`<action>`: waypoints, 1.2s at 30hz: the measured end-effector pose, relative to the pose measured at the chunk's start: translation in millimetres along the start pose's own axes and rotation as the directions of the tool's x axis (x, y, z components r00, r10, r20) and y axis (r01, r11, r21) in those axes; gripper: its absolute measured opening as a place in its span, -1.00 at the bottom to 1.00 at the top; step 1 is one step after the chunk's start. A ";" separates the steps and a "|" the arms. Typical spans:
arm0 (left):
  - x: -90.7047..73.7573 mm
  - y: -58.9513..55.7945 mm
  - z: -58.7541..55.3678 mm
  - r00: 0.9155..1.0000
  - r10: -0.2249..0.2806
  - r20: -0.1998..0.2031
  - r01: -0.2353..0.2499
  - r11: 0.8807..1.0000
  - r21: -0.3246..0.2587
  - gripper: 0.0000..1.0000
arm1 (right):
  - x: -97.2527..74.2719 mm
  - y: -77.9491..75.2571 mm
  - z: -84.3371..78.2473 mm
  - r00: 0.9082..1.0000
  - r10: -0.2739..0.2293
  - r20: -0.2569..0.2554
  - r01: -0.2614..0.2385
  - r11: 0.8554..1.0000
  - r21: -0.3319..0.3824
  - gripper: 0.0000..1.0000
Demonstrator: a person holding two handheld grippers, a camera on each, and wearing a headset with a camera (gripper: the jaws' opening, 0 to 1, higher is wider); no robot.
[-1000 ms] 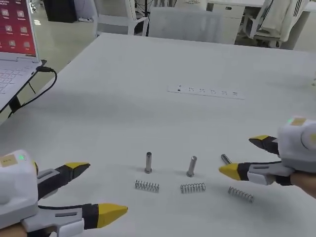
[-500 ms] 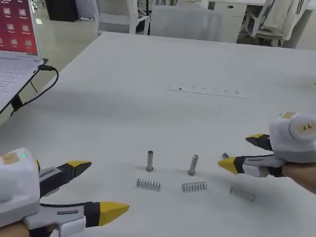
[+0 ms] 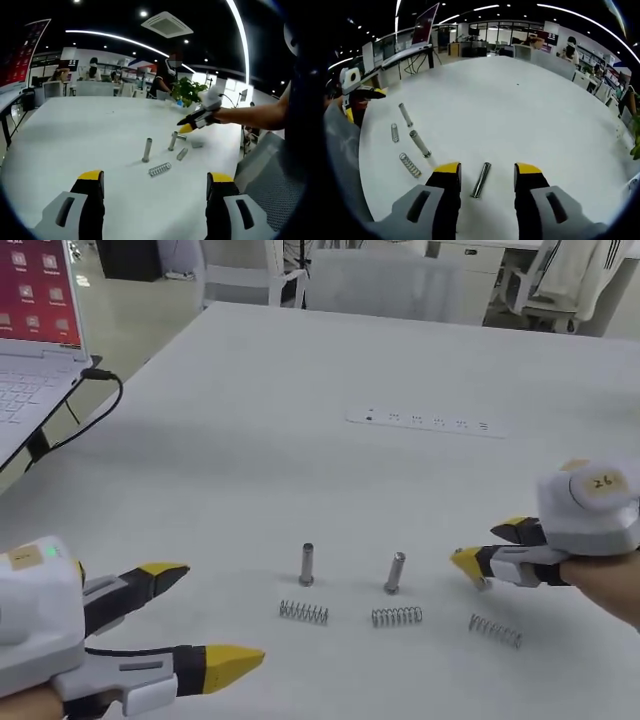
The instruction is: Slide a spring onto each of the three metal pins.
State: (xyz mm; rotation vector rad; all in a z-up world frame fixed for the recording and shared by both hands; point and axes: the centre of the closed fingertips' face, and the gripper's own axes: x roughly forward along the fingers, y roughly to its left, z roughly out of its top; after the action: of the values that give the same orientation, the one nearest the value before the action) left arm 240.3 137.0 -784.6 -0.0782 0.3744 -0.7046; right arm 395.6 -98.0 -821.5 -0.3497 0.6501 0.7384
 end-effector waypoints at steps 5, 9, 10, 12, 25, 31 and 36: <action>-0.2 0.0 -0.3 1.000 0.000 0.000 0.000 1.000 -0.001 0.61 | 3.0 1.0 -1.0 0.999 -0.012 -0.032 0.012 1.000 0.006 -0.39; -0.6 0.1 -0.5 1.000 -0.001 0.001 0.001 1.000 -0.003 0.60 | 5.6 6.3 -2.8 0.998 -0.002 -0.057 0.002 1.000 -0.002 -0.49; -0.7 0.2 -0.5 1.000 0.000 0.001 0.000 1.000 -0.003 0.60 | 6.1 6.9 -3.1 0.998 -0.001 -0.061 0.001 1.000 -0.001 -0.51; -0.8 0.2 -0.5 1.000 -0.001 0.001 0.001 1.000 -0.004 0.60 | 7.6 6.7 -4.2 0.997 -0.005 -0.072 0.005 1.000 0.008 -0.53; -1.2 0.4 -0.7 1.000 -0.004 -0.001 0.004 1.000 -0.006 0.57 | 17.3 8.5 -10.7 0.990 -0.008 -0.142 0.014 0.999 0.038 -0.70; -1.7 0.7 -0.4 1.000 -0.004 0.003 0.004 1.000 -0.009 0.56 | 21.3 6.9 -13.5 0.986 -0.009 -0.169 0.016 0.999 0.039 -0.73; -1.6 0.4 -0.7 1.000 -0.006 0.000 0.006 1.000 -0.008 0.56 | 24.2 5.1 -15.7 0.983 -0.011 -0.185 0.022 0.998 0.056 -0.76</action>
State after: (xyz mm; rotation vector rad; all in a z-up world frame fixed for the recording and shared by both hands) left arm 239.2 138.5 -784.8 -0.0872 0.3769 -0.7091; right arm 398.9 -90.2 -849.5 -0.3723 0.8416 0.6746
